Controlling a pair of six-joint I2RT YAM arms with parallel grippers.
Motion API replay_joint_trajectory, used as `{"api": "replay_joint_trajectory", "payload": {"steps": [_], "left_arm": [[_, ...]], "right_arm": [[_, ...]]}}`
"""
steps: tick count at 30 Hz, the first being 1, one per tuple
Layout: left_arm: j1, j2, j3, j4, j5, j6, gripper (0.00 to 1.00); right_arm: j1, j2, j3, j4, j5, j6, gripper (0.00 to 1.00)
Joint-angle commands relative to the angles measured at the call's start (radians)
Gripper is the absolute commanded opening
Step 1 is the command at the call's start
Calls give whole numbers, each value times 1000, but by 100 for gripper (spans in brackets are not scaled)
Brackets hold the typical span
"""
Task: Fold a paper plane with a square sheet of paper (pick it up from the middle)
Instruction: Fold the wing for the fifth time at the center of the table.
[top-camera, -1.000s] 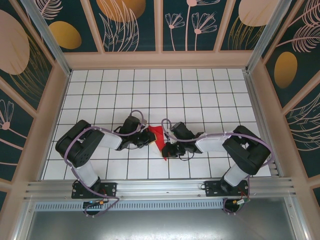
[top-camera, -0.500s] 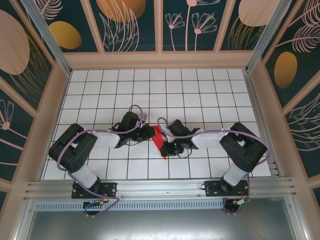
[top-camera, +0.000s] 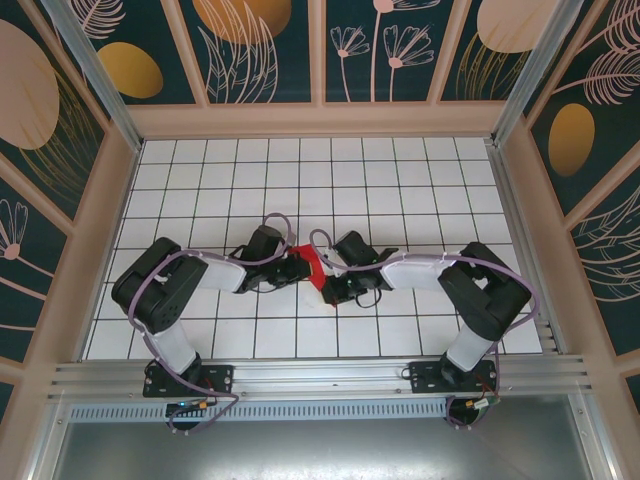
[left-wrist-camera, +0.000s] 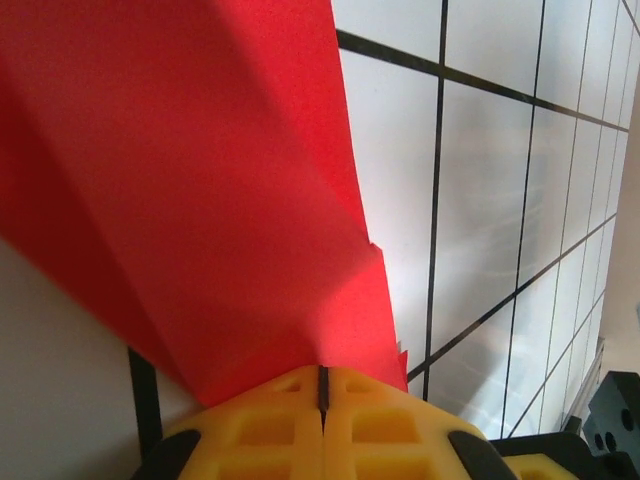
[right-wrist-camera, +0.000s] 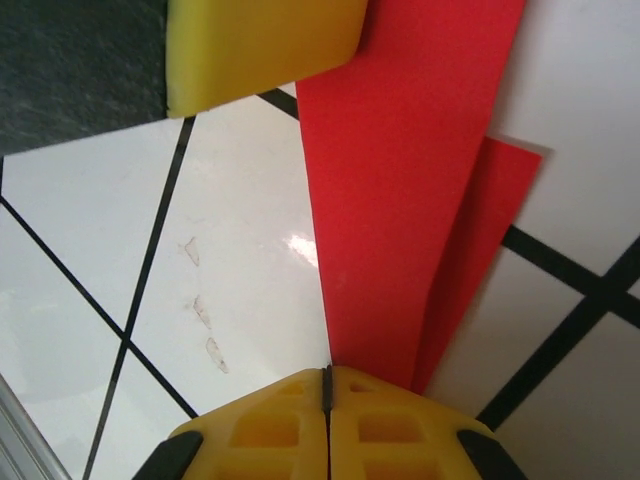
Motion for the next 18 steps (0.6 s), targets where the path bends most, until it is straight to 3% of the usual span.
{"api": "replay_joint_trajectory", "payload": {"steps": [1, 9, 18], "left_arm": [[5, 42, 28, -80, -77, 31, 4], [5, 65, 36, -148, -161, 26, 0], [5, 98, 34, -181, -212, 14, 0]], "right_arm": [[-9, -42, 27, -44, 36, 6, 8], [15, -102, -79, 53, 64, 291, 9], [20, -93, -145, 81, 77, 344, 7]]}}
